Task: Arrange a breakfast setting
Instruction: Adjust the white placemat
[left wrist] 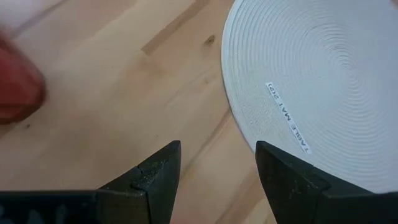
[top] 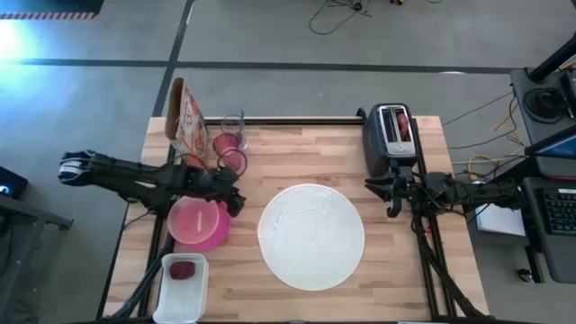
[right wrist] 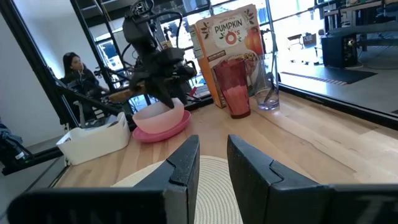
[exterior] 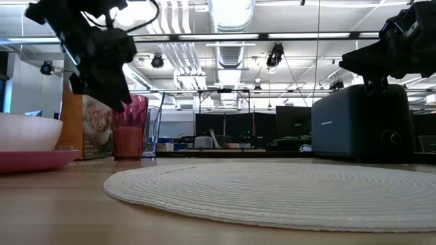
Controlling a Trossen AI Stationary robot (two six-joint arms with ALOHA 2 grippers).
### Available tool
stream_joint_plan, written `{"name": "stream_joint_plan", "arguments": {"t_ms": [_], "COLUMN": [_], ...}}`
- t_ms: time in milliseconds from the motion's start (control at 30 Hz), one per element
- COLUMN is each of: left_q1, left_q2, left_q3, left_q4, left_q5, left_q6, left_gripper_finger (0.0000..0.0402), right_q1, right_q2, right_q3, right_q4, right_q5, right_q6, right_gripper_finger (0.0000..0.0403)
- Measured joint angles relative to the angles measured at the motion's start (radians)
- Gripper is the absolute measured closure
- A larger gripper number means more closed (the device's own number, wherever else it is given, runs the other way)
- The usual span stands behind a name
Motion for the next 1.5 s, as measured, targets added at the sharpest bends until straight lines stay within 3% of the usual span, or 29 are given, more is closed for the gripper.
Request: {"name": "stream_joint_plan", "arguments": {"t_ms": [300, 600, 767, 1500], "left_q1": [-0.028, -0.099, -0.140, -0.232], "left_q2": [0.233, 0.514, 0.641, 0.915], "left_q3": [0.048, 0.228, 0.325, 0.618], "left_q4": [0.195, 0.196, 0.195, 0.234], "left_q5": [0.013, 0.006, -0.077, -0.095], "left_q6": [0.089, 0.267, 0.292, 0.377], "left_gripper_finger": [0.0210, 0.0210, 0.0210, 0.0210], "right_q1": [0.000, 0.000, 0.000, 0.000], "right_q2": [0.000, 0.000, 0.000, 0.000], "right_q3": [0.000, 0.000, 0.000, 0.000], "right_q4": [0.000, 0.000, 0.000, 0.000], "right_q5": [0.000, 0.000, 0.000, 0.000], "right_q6": [0.000, 0.000, 0.000, 0.000], "right_gripper_finger": [0.0330, 0.0330, 0.0330, 0.0330]}}
